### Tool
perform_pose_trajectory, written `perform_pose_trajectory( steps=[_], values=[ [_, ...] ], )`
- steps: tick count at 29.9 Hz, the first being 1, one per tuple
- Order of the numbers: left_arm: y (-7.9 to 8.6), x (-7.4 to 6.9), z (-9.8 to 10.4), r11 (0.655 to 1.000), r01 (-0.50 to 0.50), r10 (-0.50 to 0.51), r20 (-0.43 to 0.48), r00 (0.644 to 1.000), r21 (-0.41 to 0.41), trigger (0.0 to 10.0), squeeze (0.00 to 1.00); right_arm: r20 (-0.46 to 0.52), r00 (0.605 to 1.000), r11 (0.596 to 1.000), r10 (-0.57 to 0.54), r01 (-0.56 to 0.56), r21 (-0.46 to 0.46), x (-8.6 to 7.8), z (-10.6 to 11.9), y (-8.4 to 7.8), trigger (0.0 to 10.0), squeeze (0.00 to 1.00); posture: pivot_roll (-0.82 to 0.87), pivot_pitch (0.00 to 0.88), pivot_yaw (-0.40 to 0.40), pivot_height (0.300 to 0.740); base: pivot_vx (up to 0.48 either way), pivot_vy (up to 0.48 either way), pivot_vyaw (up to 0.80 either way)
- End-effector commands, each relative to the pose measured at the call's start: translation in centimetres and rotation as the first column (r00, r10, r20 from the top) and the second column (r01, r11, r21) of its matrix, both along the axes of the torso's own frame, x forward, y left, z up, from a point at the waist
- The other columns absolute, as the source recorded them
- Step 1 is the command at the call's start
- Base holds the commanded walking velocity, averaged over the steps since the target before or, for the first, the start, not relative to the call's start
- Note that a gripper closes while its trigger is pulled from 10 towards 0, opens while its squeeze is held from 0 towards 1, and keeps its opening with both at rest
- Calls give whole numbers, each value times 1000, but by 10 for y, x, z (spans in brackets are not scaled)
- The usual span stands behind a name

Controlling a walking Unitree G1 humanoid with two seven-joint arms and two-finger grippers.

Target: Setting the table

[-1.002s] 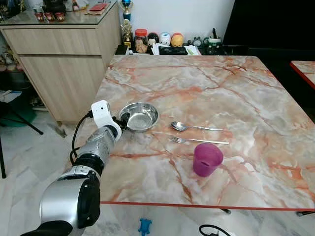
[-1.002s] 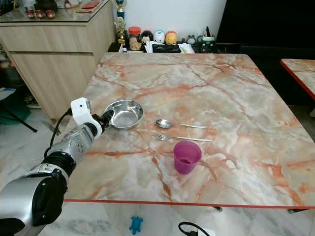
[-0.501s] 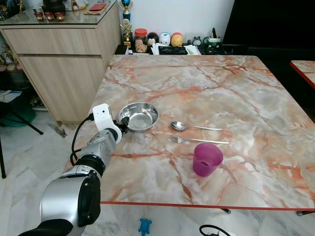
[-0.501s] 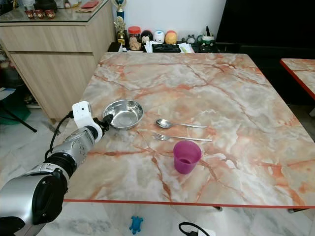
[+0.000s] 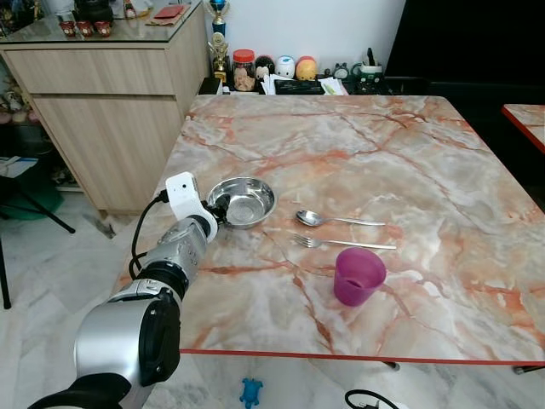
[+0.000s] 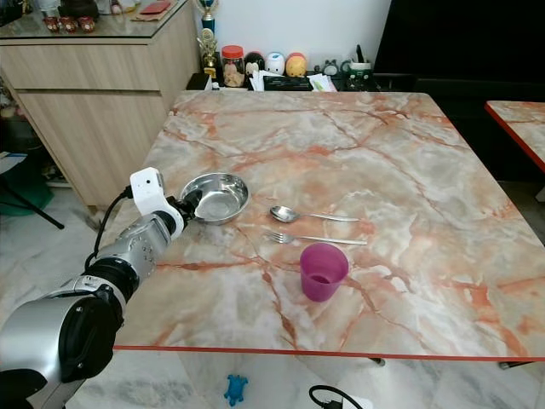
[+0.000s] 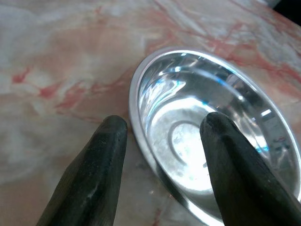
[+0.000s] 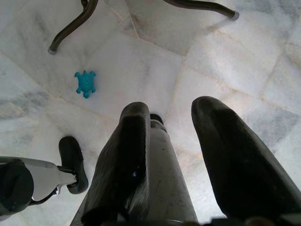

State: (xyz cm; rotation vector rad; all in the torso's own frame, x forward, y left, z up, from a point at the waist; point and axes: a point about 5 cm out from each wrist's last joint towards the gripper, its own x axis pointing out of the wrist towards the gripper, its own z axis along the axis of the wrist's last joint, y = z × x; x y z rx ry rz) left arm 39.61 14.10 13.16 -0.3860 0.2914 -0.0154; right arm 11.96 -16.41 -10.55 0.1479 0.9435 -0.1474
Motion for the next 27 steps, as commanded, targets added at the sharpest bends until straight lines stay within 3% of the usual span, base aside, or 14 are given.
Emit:
perform_pose_trajectory(
  steps=[1, 6, 7, 8, 9, 27],
  values=[
    [-3, 0, 0, 1000, 1, -1, -23, 1000, 19, 10000, 0, 6, 1000, 1000, -11, 11, -2, 0, 0, 0, 10000, 0, 77, 0, -10, 740, 0, 0, 0],
    [-2, -2, -5, 1000, -5, 6, -42, 999, 24, 9373, 0, 5, 1000, 1000, -16, 16, -3, 0, 0, -1, 10000, 0, 72, 0, -9, 740, 0, 0, 0],
    [-2, -2, -6, 1000, -2, 3, -47, 999, 26, 4157, 0, 5, 1000, 1000, -16, 16, -4, 0, 0, -1, 10000, 0, 74, 0, -11, 740, 0, 0, 0],
    [-2, -2, -6, 1000, -1, 2, -49, 999, 26, 4157, 0, 5, 1000, 1000, -15, 15, -4, 0, 0, -1, 10000, 0, 74, 0, -11, 740, 0, 0, 0],
    [-3, -2, -7, 1000, 2, -1, -51, 999, 25, 0, 0, 4, 1000, 1000, -16, 16, -4, 0, 0, -1, 10000, 0, 75, 0, -11, 740, 0, 0, 0],
    [1, -3, -7, 1000, -6, 7, -49, 999, 16, 0, 0, 0, 1000, 1000, -7, 7, 1, 0, 0, -1, 10000, 0, 84, 2, -16, 740, 0, 0, 0]
  ],
)
